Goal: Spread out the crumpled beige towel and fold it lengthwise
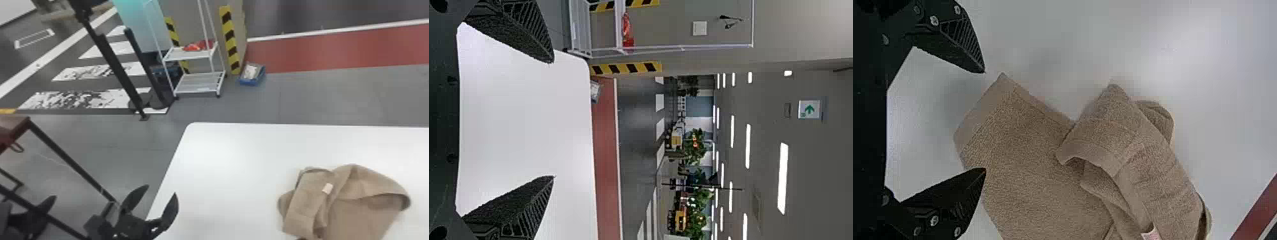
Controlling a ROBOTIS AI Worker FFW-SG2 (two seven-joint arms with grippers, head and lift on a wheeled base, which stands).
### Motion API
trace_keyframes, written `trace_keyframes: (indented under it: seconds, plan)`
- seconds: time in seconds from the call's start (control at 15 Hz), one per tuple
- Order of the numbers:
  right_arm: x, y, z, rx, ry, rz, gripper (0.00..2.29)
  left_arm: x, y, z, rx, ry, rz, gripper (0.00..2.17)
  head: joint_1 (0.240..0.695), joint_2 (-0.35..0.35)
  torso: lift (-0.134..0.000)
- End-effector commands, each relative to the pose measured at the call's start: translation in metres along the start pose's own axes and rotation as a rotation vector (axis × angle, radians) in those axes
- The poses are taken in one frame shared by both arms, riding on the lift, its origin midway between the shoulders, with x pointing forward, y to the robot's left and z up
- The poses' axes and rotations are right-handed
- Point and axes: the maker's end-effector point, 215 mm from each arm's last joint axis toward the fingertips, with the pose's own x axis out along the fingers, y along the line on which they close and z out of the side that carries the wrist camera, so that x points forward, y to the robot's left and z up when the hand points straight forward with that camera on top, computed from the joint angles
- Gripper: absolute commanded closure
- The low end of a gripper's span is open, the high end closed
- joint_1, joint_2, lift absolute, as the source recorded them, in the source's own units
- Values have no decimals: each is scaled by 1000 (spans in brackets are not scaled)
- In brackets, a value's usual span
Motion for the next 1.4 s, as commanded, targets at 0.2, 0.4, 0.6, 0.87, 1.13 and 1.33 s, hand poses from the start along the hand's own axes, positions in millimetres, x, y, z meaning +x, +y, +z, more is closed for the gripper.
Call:
trace_keyframes:
  seconds: [0.2, 0.4, 0.6, 0.87, 1.13, 1.33]
  plan:
    - [6, -4, 8, -7, -24, -14, 535, 0, 1, -1, 1, 3, -1, 39, 695, 350, 0]
    - [3, -3, 35, 11, -129, -21, 1244, 0, 0, -1, 2, 2, -5, 39, 695, 350, 0]
    - [1, -9, 43, 24, -177, -42, 1652, 2, -20, 1, 19, 1, -86, 76, 695, 350, 0]
    - [-10, -10, 47, 16, -214, -68, 1710, 19, -74, 3, 19, 39, -238, 97, 695, 350, 0]
    - [-41, -69, 56, 156, -301, -150, 1713, 33, -92, 5, 3, 82, -274, 134, 695, 350, 0]
    - [-69, -137, 50, 278, -332, -234, 1710, 38, -91, 9, 5, 80, -279, 144, 695, 350, 0]
